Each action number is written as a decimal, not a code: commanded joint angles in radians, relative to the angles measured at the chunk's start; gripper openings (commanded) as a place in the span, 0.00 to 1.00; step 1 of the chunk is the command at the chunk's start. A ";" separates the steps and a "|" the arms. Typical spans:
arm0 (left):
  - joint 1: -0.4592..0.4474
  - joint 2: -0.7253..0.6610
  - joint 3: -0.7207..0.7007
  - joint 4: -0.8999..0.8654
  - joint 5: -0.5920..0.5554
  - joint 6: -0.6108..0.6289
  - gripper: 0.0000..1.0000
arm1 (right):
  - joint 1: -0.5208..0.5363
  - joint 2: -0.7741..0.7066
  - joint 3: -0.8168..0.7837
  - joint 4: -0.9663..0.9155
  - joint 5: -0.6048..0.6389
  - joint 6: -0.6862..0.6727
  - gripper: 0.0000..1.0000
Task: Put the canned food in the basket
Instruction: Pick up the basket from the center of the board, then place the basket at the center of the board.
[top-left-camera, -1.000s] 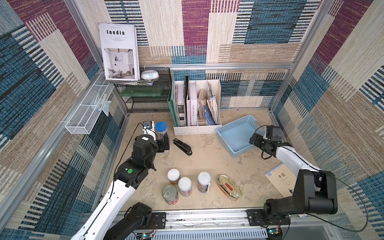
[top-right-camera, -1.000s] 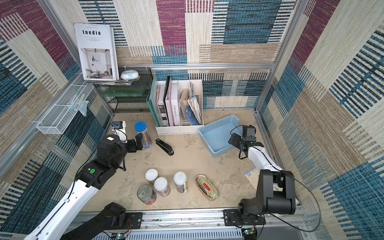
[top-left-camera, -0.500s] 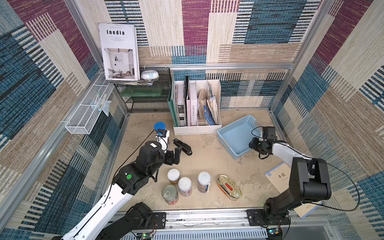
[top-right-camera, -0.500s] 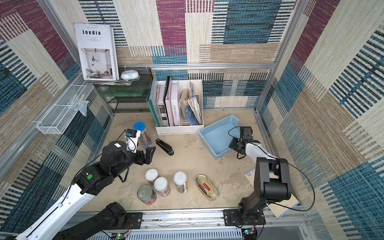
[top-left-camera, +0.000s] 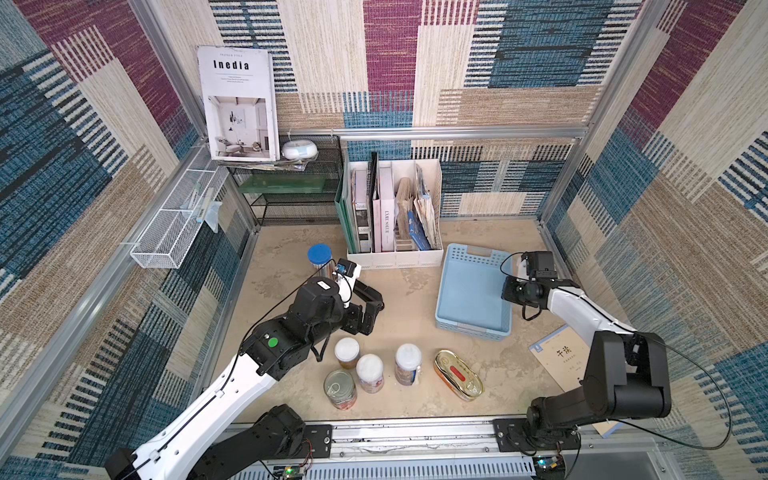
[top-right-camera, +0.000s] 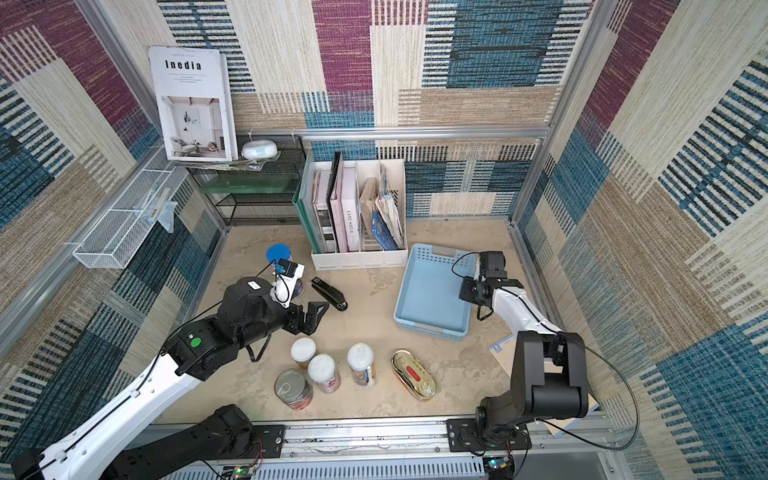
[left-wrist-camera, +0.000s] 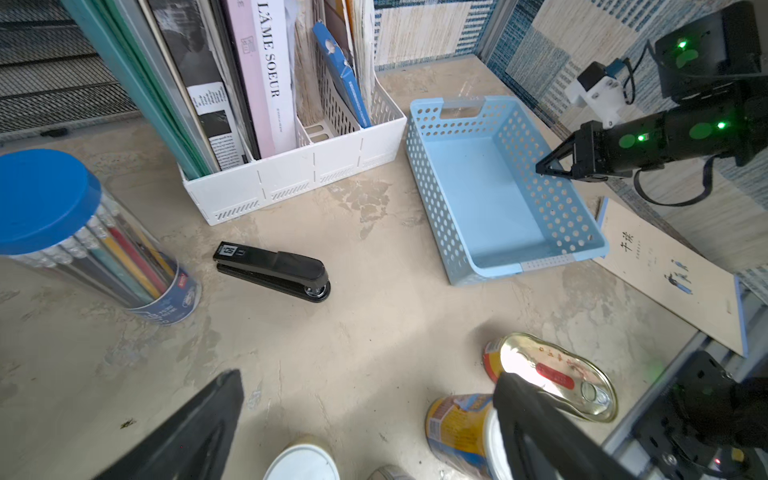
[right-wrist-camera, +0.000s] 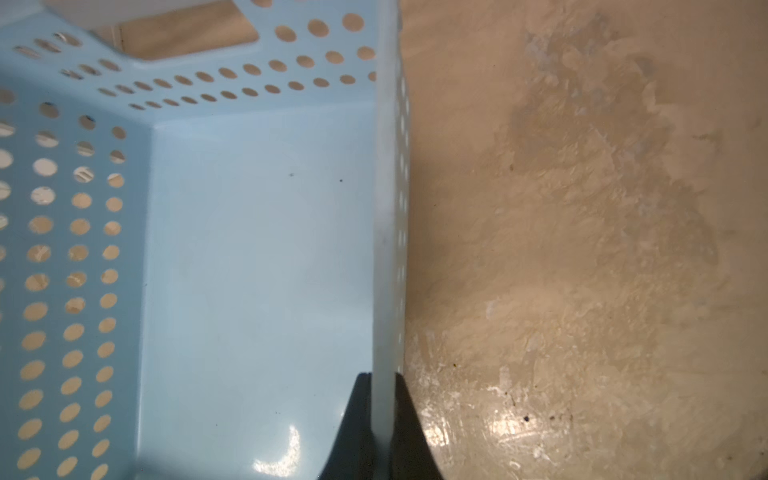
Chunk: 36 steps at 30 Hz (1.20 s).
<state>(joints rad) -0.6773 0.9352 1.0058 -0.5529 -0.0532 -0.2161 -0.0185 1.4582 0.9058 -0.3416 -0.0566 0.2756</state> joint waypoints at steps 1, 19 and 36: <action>-0.014 0.024 -0.005 0.024 0.039 0.013 0.99 | 0.017 -0.032 -0.018 0.000 -0.047 -0.037 0.04; -0.092 0.109 -0.017 0.083 0.038 0.001 0.99 | 0.130 -0.004 -0.041 0.009 -0.076 -0.099 0.00; -0.108 -0.011 -0.048 0.008 0.029 -0.010 0.99 | 0.247 -0.380 0.010 -0.051 -0.242 -0.055 1.00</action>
<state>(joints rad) -0.7856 0.9447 0.9730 -0.5262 -0.0082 -0.2241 0.1810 1.1461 0.9283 -0.3737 -0.2165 0.1967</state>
